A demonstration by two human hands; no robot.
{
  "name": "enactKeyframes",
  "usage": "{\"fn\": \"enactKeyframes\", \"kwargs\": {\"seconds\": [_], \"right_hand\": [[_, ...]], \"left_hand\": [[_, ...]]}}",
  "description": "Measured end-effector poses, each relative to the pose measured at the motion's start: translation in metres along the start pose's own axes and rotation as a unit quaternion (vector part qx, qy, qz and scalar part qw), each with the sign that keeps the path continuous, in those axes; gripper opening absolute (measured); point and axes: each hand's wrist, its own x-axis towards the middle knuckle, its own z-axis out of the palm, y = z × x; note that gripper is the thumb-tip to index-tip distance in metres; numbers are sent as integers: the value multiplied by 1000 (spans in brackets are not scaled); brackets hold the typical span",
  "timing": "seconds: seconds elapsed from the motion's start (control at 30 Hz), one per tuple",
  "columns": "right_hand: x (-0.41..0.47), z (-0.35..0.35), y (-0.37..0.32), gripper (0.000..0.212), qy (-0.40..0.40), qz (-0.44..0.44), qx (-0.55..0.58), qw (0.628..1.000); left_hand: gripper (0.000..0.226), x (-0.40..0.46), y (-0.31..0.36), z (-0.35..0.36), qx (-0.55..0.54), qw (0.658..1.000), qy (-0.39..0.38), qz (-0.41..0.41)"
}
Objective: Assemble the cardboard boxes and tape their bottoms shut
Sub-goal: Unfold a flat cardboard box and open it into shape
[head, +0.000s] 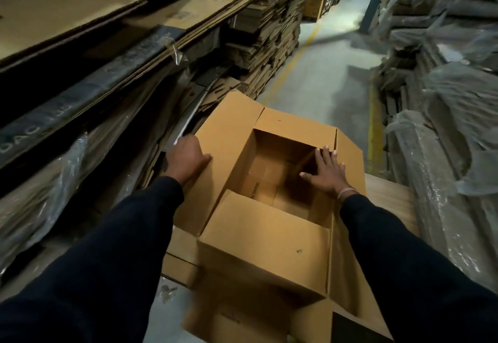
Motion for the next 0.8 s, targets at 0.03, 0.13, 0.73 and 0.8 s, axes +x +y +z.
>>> {"fn": "enactKeyframes", "kwargs": {"seconds": [0.03,0.13,0.73,0.8], "right_hand": [[0,-1,0,101,-4,2,-1,1000],[0,0,-4,106,-9,8,-13,1000],[-66,31,28,80,70,50,157,984],[-67,29,28,77,60,49,172,982]], "left_hand": [[43,-2,7,-13,12,1000,9,27],[41,-11,34,-45,14,993,-9,115],[81,-100,80,129,154,912,-70,373],[81,-115,74,132,153,917,-64,364]]}}
